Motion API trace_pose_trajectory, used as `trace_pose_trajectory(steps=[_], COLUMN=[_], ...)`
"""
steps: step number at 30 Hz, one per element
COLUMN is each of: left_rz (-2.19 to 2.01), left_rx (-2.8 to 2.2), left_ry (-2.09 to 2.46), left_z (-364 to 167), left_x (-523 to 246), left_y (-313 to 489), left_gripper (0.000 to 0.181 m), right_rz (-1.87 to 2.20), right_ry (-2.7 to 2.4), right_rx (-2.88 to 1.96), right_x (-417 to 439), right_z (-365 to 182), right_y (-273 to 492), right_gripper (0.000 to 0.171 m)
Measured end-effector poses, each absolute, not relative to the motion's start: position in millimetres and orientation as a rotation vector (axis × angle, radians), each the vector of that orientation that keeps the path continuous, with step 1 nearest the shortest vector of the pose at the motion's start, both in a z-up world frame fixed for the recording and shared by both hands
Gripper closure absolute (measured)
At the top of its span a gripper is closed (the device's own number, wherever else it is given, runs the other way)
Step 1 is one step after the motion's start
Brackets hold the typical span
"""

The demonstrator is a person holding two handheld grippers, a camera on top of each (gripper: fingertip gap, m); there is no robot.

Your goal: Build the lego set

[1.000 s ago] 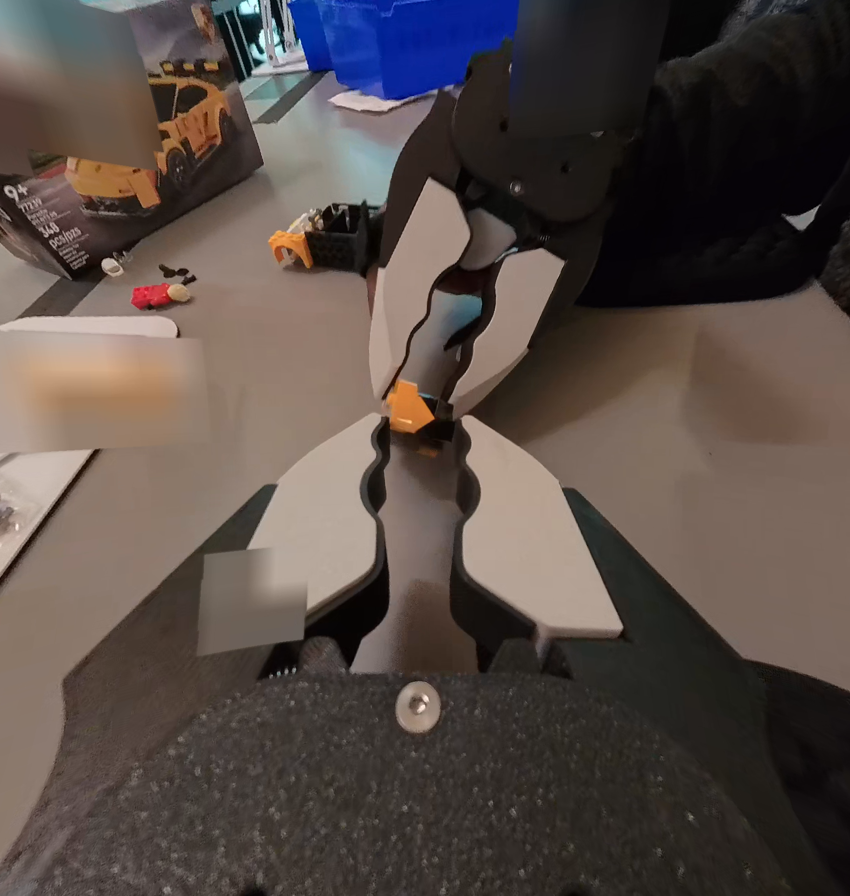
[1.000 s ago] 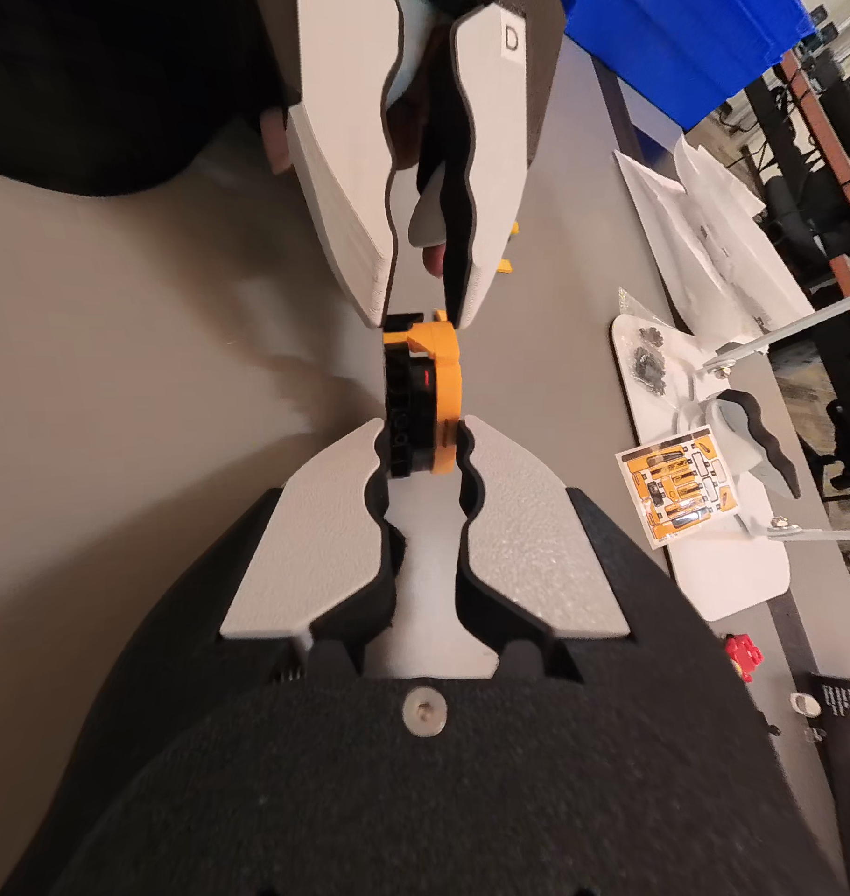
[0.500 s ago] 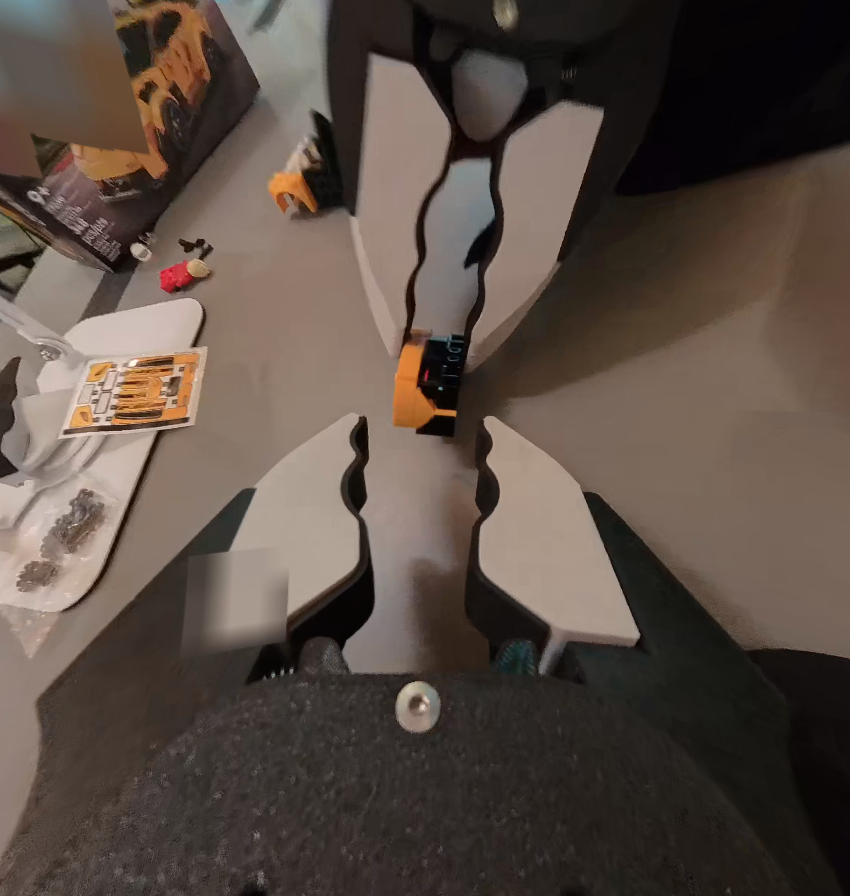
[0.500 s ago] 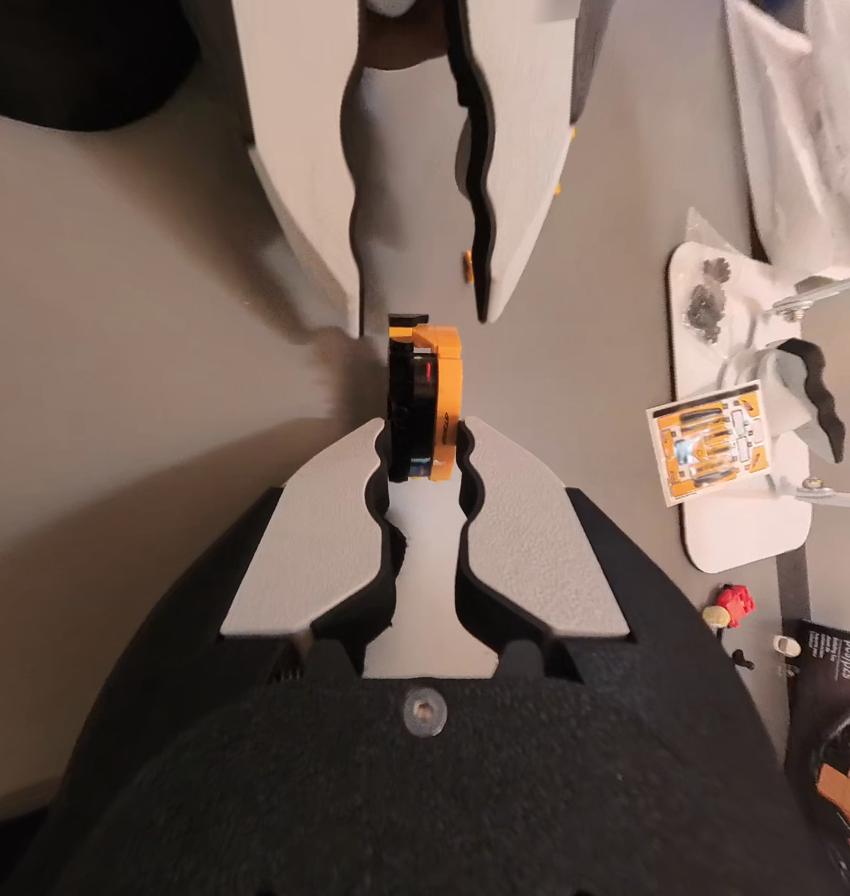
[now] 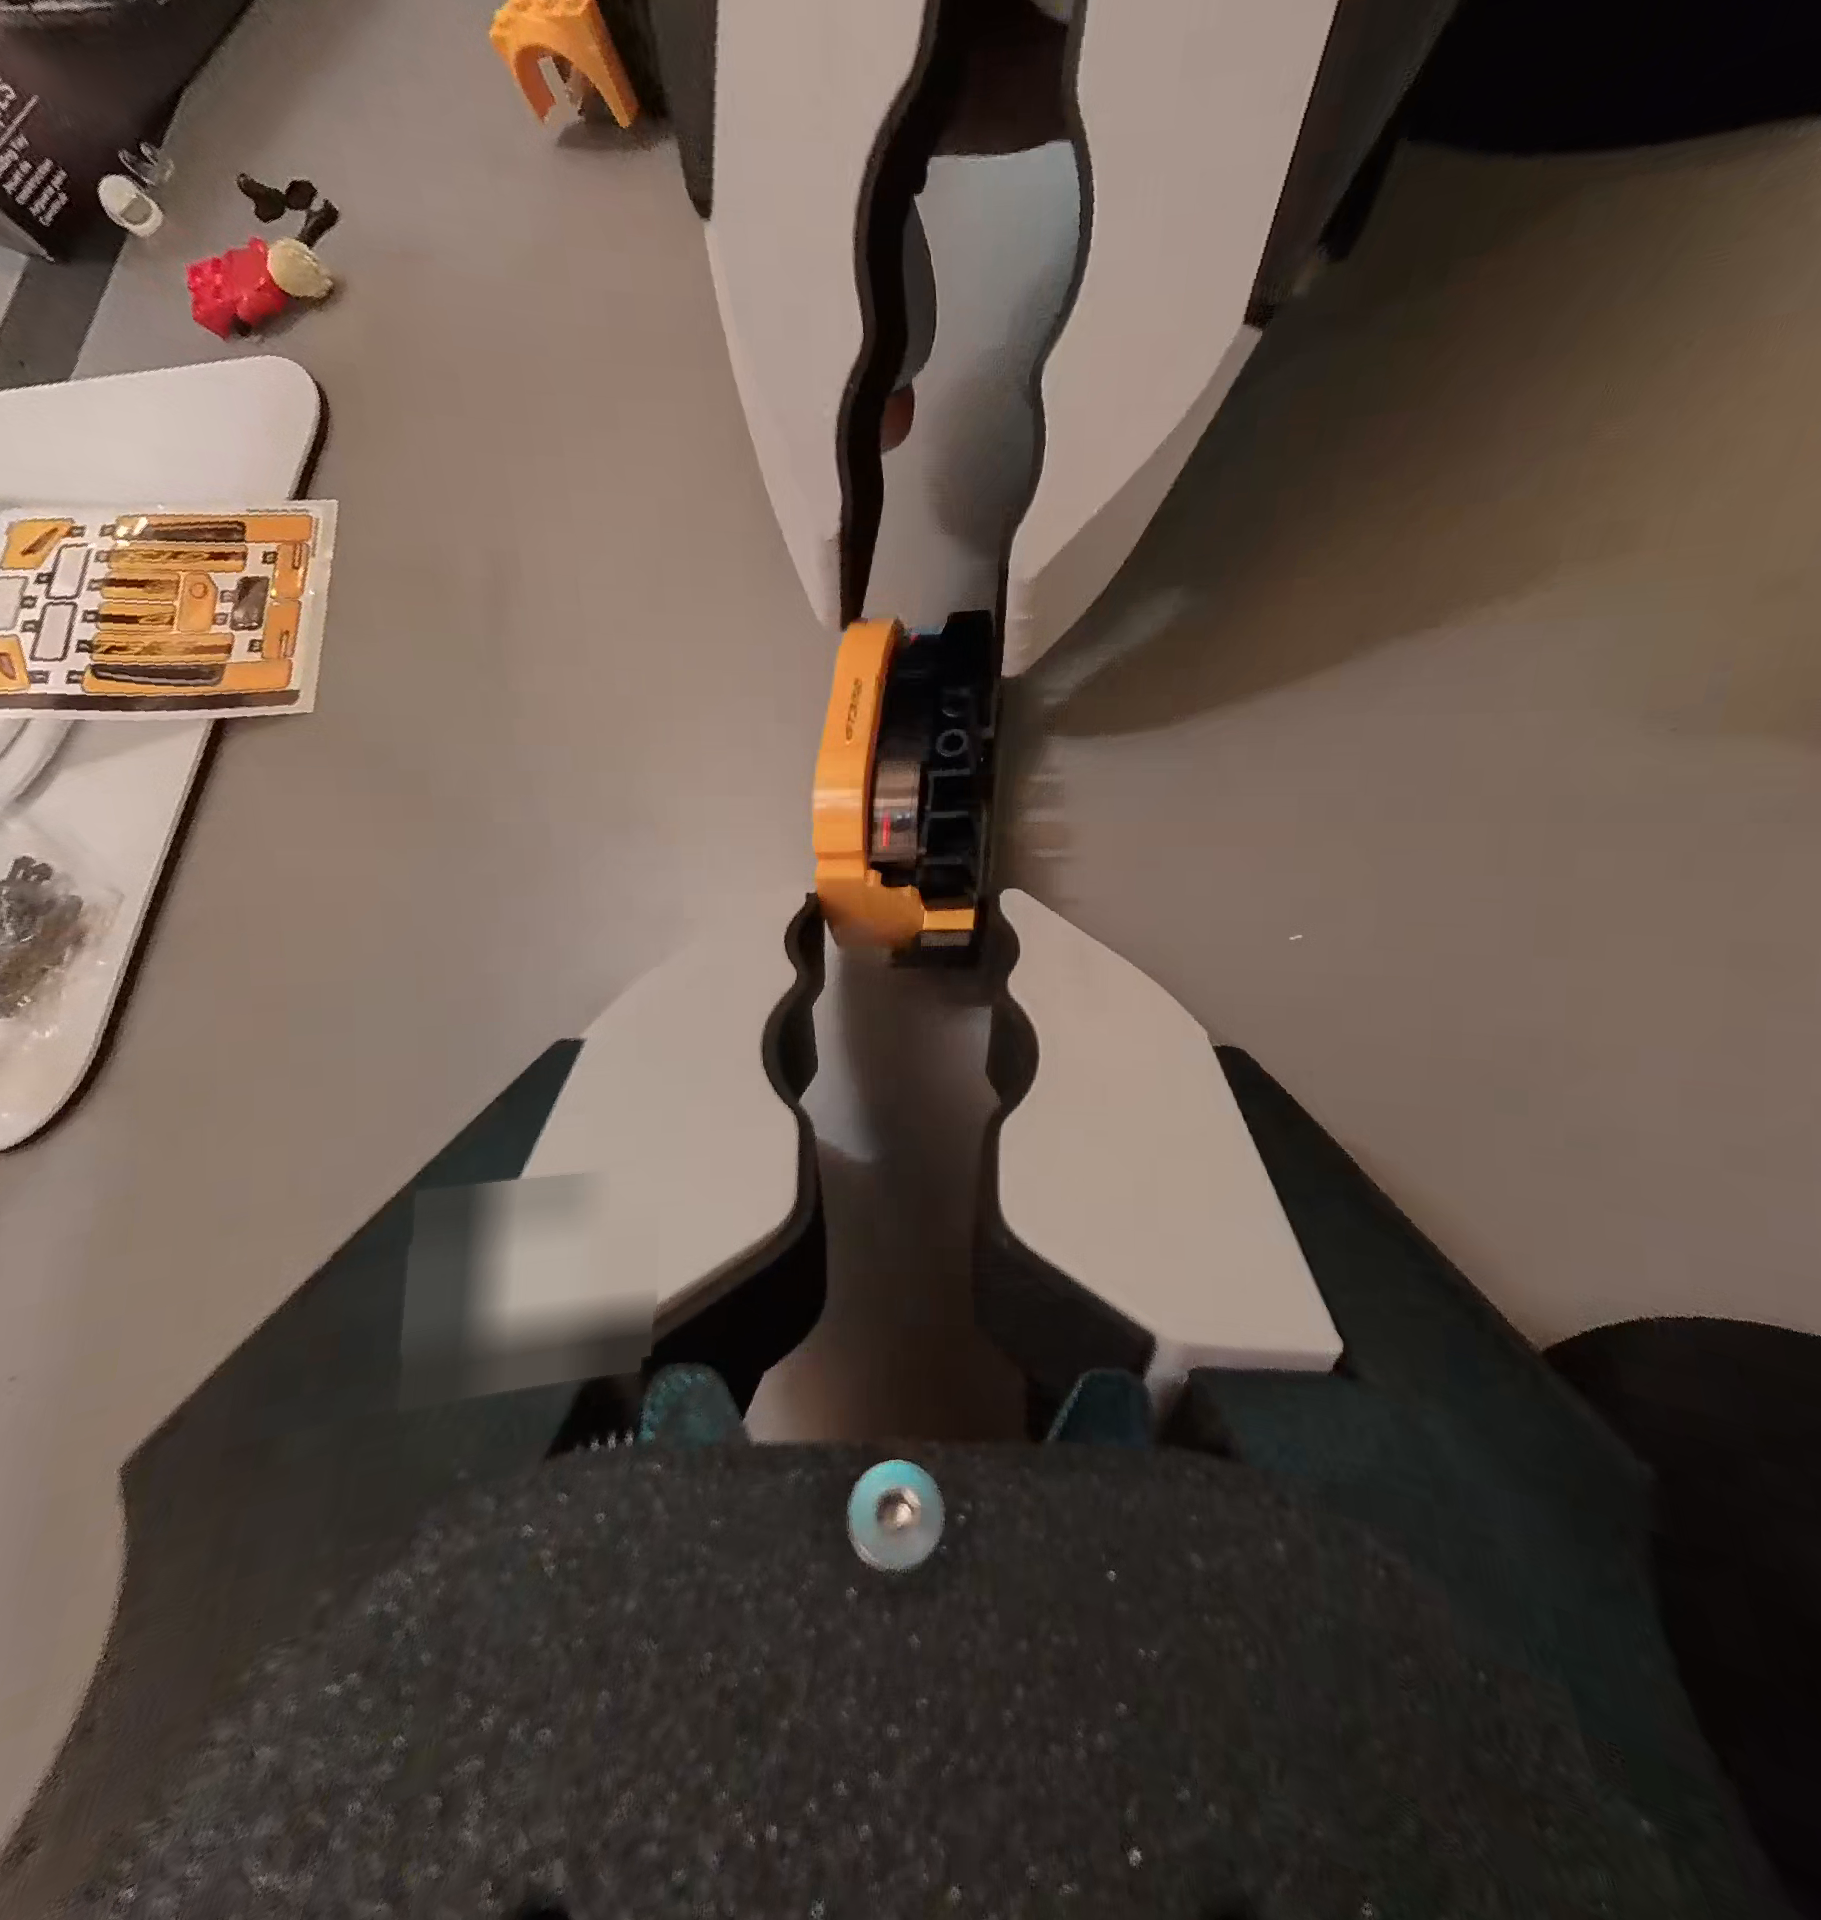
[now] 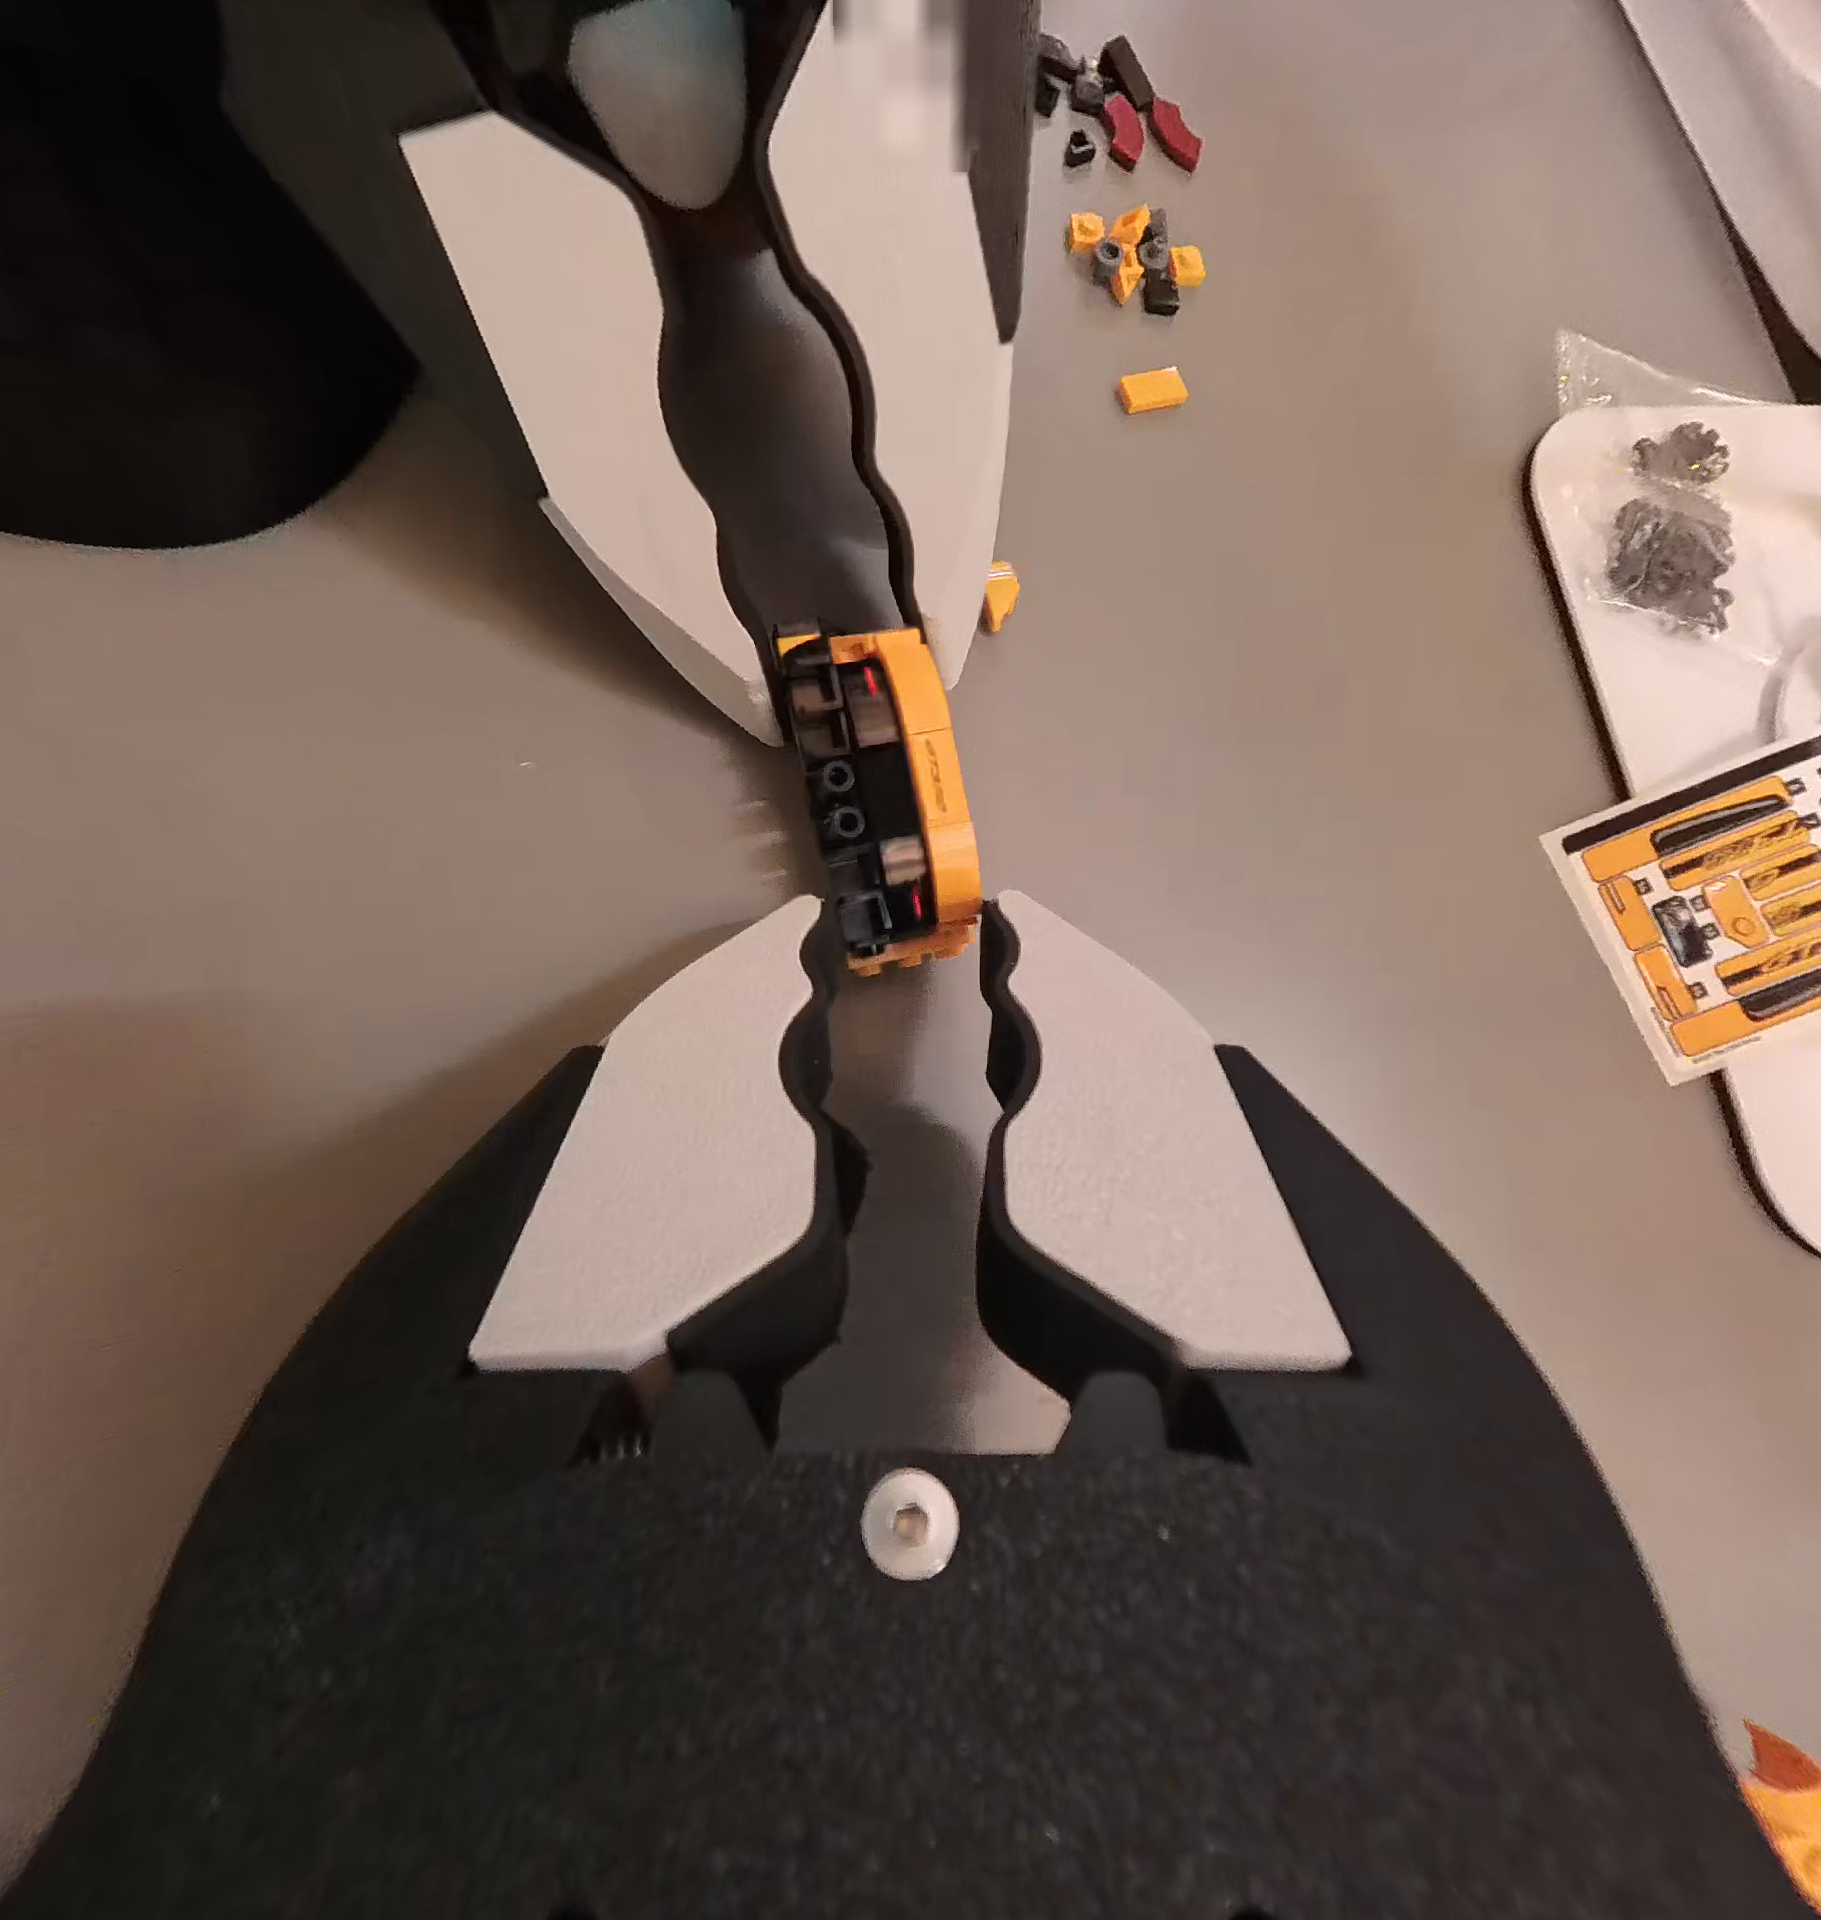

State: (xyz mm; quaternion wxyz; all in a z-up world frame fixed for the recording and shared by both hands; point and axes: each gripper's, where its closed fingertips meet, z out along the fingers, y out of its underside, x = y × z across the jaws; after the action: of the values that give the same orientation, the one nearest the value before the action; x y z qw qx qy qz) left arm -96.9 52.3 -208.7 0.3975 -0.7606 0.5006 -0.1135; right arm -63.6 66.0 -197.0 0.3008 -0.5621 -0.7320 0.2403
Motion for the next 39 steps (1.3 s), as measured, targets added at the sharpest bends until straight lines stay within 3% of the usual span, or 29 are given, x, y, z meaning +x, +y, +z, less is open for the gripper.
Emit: trace_pose_trajectory(steps=[11, 22, 32, 39], left_rz=[-0.313, -0.555, -0.325, -0.270], left_rx=[-1.923, -1.659, -1.530, -1.457], left_ry=[1.223, 0.839, 0.691, 0.408], left_z=[-199.0, -126.7, -108.6, -73.0], left_x=[-102.9, -103.6, -127.7, -164.7], left_y=[52.3, 63.7, 89.3, 106.8], left_gripper=[0.146, 0.178, 0.181, 0.181], right_rz=[0.544, 0.820, 0.702, 0.630], right_ry=[-1.940, -1.467, -1.203, -0.941], right_rx=[-1.482, -1.471, -1.339, -1.361], right_x=[-62.4, -68.5, -67.9, -50.1], right_z=[-196.3, -143.2, -124.0, -97.1], right_y=[69.8, 94.3, 128.5, 166.2], right_gripper=[0.145, 0.136, 0.166, 0.171])
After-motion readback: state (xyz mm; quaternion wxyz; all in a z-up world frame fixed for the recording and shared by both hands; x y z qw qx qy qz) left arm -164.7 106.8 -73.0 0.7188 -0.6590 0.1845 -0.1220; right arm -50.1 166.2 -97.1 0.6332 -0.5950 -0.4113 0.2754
